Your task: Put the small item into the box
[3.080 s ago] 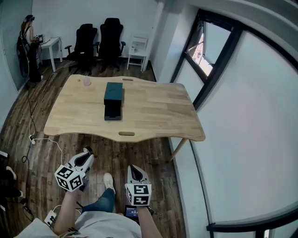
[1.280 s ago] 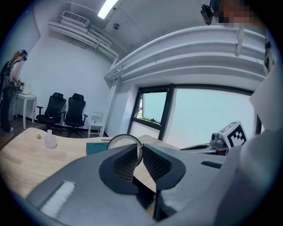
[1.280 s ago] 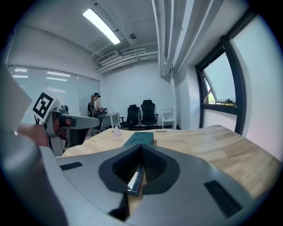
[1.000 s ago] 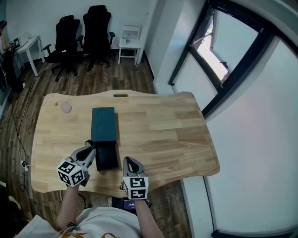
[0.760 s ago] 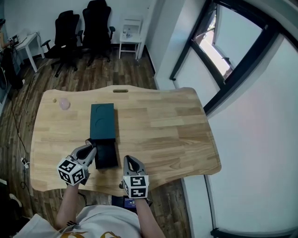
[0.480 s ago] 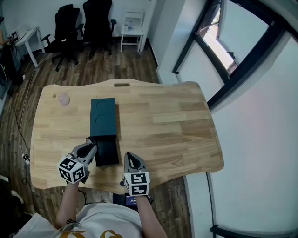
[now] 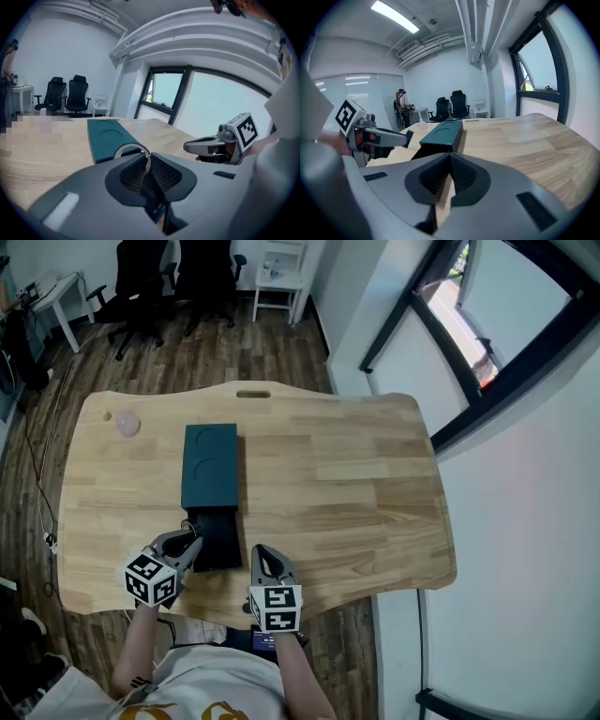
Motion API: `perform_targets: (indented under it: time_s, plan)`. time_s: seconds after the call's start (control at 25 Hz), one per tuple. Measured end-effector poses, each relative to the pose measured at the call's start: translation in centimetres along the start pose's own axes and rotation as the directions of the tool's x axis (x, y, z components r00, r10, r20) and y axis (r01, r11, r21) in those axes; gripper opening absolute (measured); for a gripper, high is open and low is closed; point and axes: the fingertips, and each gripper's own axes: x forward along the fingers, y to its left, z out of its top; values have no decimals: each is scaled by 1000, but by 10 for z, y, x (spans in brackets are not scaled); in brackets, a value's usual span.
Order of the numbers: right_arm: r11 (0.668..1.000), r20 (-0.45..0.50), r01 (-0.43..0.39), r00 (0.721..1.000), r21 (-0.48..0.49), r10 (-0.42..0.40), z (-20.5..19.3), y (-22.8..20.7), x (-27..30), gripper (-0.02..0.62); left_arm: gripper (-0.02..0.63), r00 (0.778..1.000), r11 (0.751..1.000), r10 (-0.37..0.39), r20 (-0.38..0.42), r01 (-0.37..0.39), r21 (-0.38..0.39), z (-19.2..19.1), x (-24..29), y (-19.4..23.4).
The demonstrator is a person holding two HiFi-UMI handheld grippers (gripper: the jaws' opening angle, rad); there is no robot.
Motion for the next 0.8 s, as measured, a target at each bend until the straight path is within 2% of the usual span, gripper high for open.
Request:
perform_targets:
  time_s: [0.24, 0.4, 0.56, 0.8]
  plan:
    - [1000, -30, 1, 1000, 8, -1, -8, -8, 12, 5, 40, 989, 999, -43, -141, 43, -6, -28, 27, -2]
    - [1000, -57, 8, 998, 26, -7, -18, -15, 17, 4, 40, 974, 998, -62, -220, 53, -44, -44, 41, 0]
    - [999, -72, 15, 997, 37, -13, -24, -19, 24, 5, 40, 957, 997, -72, -281, 64, -36, -55, 52, 1]
    - [999, -97, 10, 995, 42, -5, -28, -20, 36, 5, 40, 927, 995, -98, -363, 78, -69, -69, 63, -1]
